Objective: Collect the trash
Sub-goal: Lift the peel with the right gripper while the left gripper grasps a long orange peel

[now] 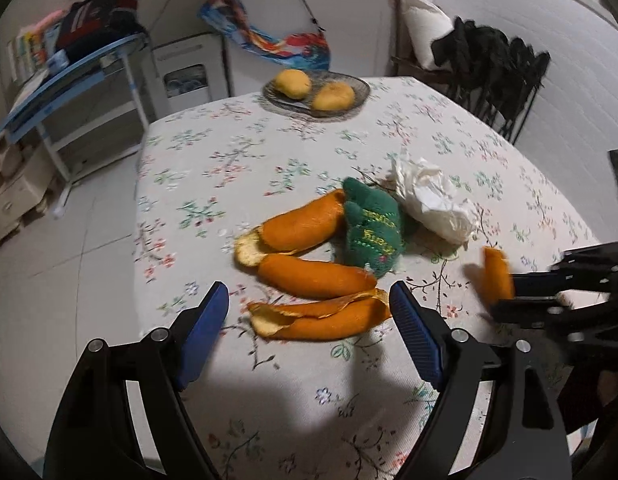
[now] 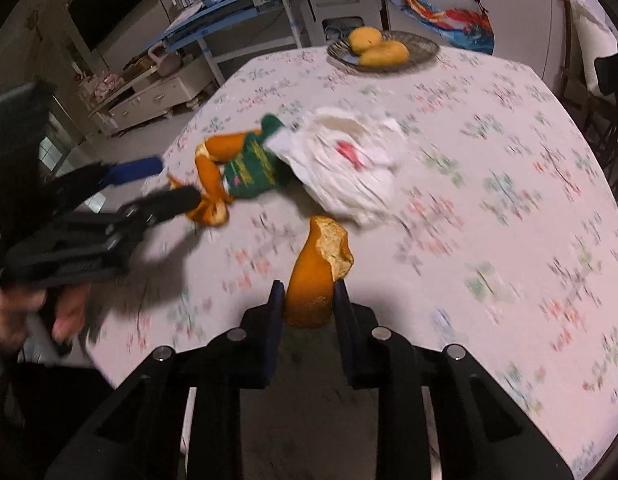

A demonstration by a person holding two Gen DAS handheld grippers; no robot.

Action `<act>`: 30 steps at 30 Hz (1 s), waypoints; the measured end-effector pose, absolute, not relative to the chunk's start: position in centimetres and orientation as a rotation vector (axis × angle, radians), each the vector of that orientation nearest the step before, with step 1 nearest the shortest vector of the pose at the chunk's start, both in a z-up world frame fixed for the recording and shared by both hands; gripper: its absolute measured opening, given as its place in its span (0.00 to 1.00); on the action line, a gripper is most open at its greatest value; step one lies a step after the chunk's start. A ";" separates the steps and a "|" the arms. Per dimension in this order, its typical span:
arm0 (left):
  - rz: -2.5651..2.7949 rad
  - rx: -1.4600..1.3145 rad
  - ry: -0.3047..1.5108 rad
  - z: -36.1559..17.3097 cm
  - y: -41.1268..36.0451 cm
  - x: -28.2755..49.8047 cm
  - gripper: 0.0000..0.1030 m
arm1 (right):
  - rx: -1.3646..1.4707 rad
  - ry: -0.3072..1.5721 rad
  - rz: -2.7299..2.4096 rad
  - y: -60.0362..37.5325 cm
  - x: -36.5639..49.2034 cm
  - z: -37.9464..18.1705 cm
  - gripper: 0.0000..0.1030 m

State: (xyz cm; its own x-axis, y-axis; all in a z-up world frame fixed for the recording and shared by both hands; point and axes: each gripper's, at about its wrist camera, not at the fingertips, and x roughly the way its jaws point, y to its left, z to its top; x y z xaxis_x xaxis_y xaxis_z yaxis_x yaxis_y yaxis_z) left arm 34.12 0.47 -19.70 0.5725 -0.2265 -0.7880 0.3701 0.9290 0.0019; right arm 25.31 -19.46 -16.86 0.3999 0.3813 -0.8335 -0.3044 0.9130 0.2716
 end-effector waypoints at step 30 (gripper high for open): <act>-0.473 0.334 0.949 -20.4 -3.5 32.8 0.77 | 0.105 0.996 0.430 -19.4 24.4 -17.1 0.51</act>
State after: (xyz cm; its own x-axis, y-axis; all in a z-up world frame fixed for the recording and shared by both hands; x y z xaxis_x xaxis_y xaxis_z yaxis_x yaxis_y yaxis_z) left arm 32.75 -3.51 -20.40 0.4935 -0.2391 -0.8362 0.5243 0.8489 0.0667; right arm 24.39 -19.42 -17.12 0.4674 0.3974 -0.7897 -0.3025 0.9112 0.2796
